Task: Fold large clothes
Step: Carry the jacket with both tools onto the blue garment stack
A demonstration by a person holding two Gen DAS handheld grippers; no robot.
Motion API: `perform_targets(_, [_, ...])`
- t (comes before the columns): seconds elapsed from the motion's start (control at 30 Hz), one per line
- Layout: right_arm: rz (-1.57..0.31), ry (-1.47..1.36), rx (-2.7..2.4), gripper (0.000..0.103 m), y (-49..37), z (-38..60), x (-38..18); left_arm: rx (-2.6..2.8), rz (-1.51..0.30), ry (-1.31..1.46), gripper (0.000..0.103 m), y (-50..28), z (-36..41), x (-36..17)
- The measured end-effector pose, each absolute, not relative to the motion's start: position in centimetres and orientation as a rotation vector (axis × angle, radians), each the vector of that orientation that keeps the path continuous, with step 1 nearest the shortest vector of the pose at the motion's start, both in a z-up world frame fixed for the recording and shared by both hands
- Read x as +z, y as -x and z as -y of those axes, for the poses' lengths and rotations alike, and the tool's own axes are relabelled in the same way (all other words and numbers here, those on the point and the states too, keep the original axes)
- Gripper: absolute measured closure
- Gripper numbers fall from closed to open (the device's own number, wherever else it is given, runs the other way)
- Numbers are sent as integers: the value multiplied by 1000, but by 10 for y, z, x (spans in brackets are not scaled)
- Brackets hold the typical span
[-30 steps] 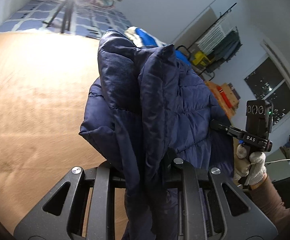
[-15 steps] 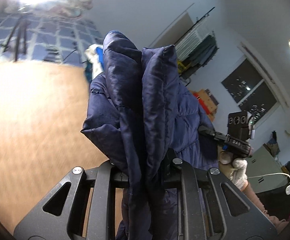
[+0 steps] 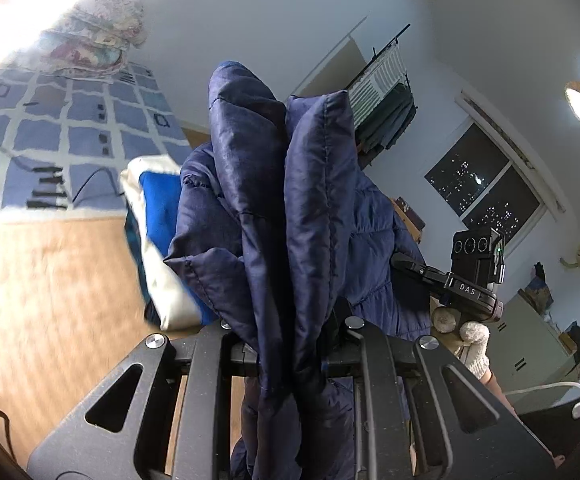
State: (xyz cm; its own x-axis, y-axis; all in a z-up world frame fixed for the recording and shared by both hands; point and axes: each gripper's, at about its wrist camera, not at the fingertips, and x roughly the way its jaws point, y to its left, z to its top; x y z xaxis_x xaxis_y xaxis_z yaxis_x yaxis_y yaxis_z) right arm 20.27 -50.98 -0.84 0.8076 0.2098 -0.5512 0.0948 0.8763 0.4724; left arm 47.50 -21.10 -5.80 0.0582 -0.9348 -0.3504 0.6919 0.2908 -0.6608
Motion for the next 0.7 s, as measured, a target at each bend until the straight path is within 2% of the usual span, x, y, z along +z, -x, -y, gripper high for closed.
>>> perform_targets(0.47, [-644,-430,7,87,-288,587,5,-1221,-801,347,87,-535,302,-50])
perform_targets(0.7, [-693,-396,-45,87,-328,621,-16,-1133,-827,319,87,-562,354,-76])
